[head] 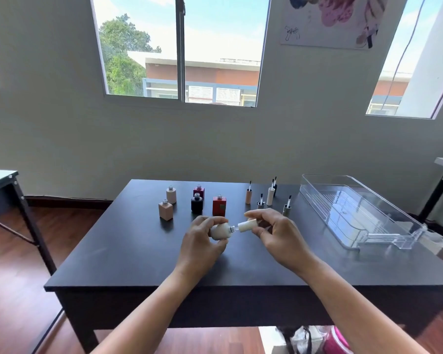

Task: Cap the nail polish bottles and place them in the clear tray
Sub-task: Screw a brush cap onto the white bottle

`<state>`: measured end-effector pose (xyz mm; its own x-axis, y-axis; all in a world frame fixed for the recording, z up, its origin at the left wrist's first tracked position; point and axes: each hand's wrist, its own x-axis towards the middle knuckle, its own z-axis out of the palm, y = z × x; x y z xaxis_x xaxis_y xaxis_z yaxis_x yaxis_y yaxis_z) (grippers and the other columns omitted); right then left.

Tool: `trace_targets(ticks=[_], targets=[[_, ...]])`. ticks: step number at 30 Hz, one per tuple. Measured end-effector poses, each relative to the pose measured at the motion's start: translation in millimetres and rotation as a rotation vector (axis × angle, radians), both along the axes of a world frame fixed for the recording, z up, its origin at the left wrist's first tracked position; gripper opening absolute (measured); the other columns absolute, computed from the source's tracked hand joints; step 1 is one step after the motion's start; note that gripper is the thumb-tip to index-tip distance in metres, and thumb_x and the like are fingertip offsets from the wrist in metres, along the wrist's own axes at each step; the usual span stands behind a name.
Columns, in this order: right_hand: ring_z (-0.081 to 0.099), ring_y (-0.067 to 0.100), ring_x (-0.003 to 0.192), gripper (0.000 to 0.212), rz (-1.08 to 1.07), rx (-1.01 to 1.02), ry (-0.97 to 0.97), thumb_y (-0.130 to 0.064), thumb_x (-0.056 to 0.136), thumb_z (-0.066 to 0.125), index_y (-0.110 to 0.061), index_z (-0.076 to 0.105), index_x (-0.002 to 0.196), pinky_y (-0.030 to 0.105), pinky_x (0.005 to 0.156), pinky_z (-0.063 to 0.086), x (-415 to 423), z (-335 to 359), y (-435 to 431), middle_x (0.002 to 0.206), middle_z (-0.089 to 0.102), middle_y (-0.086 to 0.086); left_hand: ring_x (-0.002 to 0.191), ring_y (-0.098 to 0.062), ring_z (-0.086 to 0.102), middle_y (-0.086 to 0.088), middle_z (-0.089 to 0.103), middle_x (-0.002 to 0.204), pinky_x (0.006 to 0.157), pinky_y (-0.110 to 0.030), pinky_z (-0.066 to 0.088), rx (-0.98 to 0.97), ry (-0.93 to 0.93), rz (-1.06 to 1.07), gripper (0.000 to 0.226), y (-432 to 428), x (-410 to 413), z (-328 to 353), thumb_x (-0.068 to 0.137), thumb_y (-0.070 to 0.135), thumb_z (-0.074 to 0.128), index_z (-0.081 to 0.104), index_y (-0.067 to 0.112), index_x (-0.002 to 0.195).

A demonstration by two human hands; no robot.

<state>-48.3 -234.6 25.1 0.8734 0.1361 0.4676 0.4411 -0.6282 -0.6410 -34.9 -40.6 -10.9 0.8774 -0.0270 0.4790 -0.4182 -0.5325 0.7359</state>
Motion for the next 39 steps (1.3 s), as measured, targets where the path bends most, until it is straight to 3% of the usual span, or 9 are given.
trace_targets(ticks=[7, 11, 16, 21, 25, 28, 31, 34, 39], targets=[[0.057, -0.001, 0.063, 0.018, 0.006, 0.13, 0.075, -0.015, 0.083, 0.075, -0.027, 0.071, 0.095, 0.011, 0.06, 0.045, 3, -2, 2, 0.075, 0.067, -0.009, 0.086, 0.01, 0.053, 0.014, 0.058, 0.098, 0.069, 0.0, 0.038, 0.043, -0.022, -0.035, 0.042, 0, -3, -1, 0.076, 0.014, 0.08, 0.07, 0.028, 0.114], [0.051, 0.001, 0.056, 0.004, -0.007, 0.092, 0.063, -0.03, 0.087, 0.07, -0.026, 0.072, 0.087, 0.015, 0.054, 0.042, 6, -6, 0, 0.067, 0.065, -0.005, 0.08, 0.001, 0.055, 0.011, 0.064, 0.102, 0.068, -0.005, 0.04, 0.062, -0.042, -0.024, 0.04, -1, -3, -1, 0.075, 0.015, 0.081, 0.07, 0.026, 0.112], [0.051, 0.004, 0.047, 0.054, -0.1, -0.041, 0.053, -0.069, 0.085, 0.047, -0.022, 0.064, 0.063, 0.018, 0.05, 0.04, 8, -5, -1, 0.053, 0.062, -0.005, 0.077, 0.0, 0.054, 0.009, 0.066, 0.1, 0.067, -0.006, 0.04, 0.068, -0.063, -0.024, 0.038, -1, -2, -1, 0.073, 0.011, 0.081, 0.072, 0.025, 0.107], [0.058, 0.002, 0.051, 0.07, -0.094, -0.06, 0.138, -0.083, 0.078, 0.034, -0.023, 0.066, 0.063, 0.024, 0.055, 0.043, 10, -2, -2, 0.058, 0.067, -0.008, 0.078, 0.003, 0.054, 0.012, 0.064, 0.099, 0.067, -0.004, 0.04, 0.071, -0.072, -0.028, 0.038, -1, -1, -3, 0.073, 0.013, 0.082, 0.072, 0.026, 0.108], [0.057, -0.003, 0.064, 0.038, 0.013, -0.016, 0.17, -0.057, 0.077, 0.07, -0.04, 0.057, 0.108, 0.012, 0.065, 0.043, 10, -7, -8, 0.078, 0.066, -0.015, 0.081, 0.005, 0.055, 0.013, 0.064, 0.101, 0.067, -0.006, 0.041, 0.045, -0.043, -0.019, 0.039, 0, 0, -3, 0.074, 0.014, 0.081, 0.071, 0.03, 0.109], [0.053, -0.001, 0.06, 0.021, 0.039, 0.027, 0.125, -0.027, 0.081, 0.075, -0.033, 0.063, 0.098, 0.014, 0.063, 0.044, 11, -12, -9, 0.079, 0.065, -0.015, 0.081, 0.004, 0.055, 0.013, 0.063, 0.102, 0.067, -0.003, 0.038, 0.059, -0.043, -0.027, 0.04, -1, -1, -2, 0.074, 0.014, 0.081, 0.071, 0.031, 0.109], [0.055, 0.002, 0.056, 0.009, 0.049, 0.045, 0.137, -0.036, 0.085, 0.07, -0.028, 0.067, 0.088, 0.023, 0.058, 0.048, 10, -10, -8, 0.072, 0.07, -0.008, 0.082, 0.002, 0.055, 0.014, 0.061, 0.101, 0.068, -0.002, 0.038, 0.077, -0.056, -0.023, 0.039, -1, -1, -2, 0.075, 0.012, 0.081, 0.072, 0.029, 0.109], [0.05, 0.004, 0.046, 0.038, -0.007, 0.019, 0.182, -0.055, 0.088, 0.058, -0.022, 0.066, 0.072, 0.037, 0.058, 0.051, 8, -8, -5, 0.062, 0.07, -0.004, 0.083, -0.003, 0.053, 0.017, 0.059, 0.099, 0.068, -0.003, 0.037, 0.092, -0.081, -0.017, 0.039, 0, -3, -1, 0.075, 0.011, 0.081, 0.073, 0.026, 0.109], [0.054, 0.0, 0.047, 0.071, -0.081, -0.042, 0.248, -0.082, 0.08, 0.033, -0.021, 0.067, 0.073, 0.03, 0.06, 0.05, 4, -6, -2, 0.06, 0.071, -0.004, 0.081, -0.001, 0.053, 0.016, 0.06, 0.101, 0.068, -0.003, 0.037, 0.117, -0.098, -0.023, 0.038, 0, -4, -1, 0.076, 0.014, 0.081, 0.072, 0.026, 0.111]])
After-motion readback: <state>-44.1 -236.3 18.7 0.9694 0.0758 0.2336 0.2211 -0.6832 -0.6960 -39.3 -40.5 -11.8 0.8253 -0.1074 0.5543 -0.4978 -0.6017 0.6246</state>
